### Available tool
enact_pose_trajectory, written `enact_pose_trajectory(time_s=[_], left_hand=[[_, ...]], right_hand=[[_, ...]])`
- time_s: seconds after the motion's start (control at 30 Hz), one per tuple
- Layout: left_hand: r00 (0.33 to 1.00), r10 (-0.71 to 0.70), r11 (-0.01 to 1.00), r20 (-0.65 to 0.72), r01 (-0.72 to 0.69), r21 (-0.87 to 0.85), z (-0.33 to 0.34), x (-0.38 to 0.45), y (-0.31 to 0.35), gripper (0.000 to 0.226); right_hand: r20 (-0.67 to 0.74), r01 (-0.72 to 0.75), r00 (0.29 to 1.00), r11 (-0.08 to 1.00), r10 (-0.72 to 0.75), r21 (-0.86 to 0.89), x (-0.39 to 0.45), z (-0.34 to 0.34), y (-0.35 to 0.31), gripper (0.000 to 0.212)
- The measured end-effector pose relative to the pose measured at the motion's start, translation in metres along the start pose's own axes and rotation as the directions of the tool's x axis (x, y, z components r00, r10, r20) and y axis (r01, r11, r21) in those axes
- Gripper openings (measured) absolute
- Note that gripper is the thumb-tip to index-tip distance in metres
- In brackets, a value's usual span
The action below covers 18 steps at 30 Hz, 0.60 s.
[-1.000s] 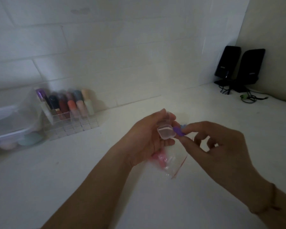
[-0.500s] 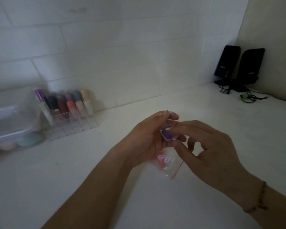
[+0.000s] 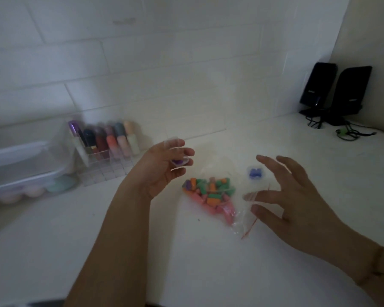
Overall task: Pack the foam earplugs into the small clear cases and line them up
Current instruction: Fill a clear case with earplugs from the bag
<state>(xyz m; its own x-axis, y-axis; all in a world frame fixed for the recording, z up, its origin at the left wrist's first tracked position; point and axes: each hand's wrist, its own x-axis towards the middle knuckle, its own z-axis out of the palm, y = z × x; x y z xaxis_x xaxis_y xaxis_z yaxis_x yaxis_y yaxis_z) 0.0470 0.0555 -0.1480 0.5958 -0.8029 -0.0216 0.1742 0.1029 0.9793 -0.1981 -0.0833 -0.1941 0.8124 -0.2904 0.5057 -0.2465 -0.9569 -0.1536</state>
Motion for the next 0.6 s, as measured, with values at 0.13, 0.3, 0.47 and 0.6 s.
enact_pose_trajectory(time_s=[0.13, 0.3, 0.47, 0.6], left_hand=[[0.997, -0.035, 0.99, -0.074, 0.044, 0.13, -0.013, 0.002, -0.005, 0.035], [0.997, -0.07, 0.961, -0.036, 0.078, 0.266, -0.014, 0.002, -0.007, 0.035], [0.988, -0.151, 0.907, 0.04, 0.122, 0.404, -0.014, 0.0, -0.01, 0.039], [0.981, -0.156, 0.916, 0.116, 0.1, 0.387, -0.01, 0.001, -0.016, 0.037]], right_hand=[[0.062, 0.036, 0.998, 0.998, -0.032, -0.055, -0.004, 0.009, -0.004, 0.043], [-0.061, 0.035, 0.997, 0.99, -0.043, -0.138, -0.002, -0.002, -0.012, 0.026], [-0.026, 0.086, 0.996, 0.991, -0.083, 0.099, -0.009, 0.003, -0.016, 0.02], [0.047, 0.198, 0.976, 0.961, -0.211, 0.192, -0.007, 0.012, -0.018, 0.024]])
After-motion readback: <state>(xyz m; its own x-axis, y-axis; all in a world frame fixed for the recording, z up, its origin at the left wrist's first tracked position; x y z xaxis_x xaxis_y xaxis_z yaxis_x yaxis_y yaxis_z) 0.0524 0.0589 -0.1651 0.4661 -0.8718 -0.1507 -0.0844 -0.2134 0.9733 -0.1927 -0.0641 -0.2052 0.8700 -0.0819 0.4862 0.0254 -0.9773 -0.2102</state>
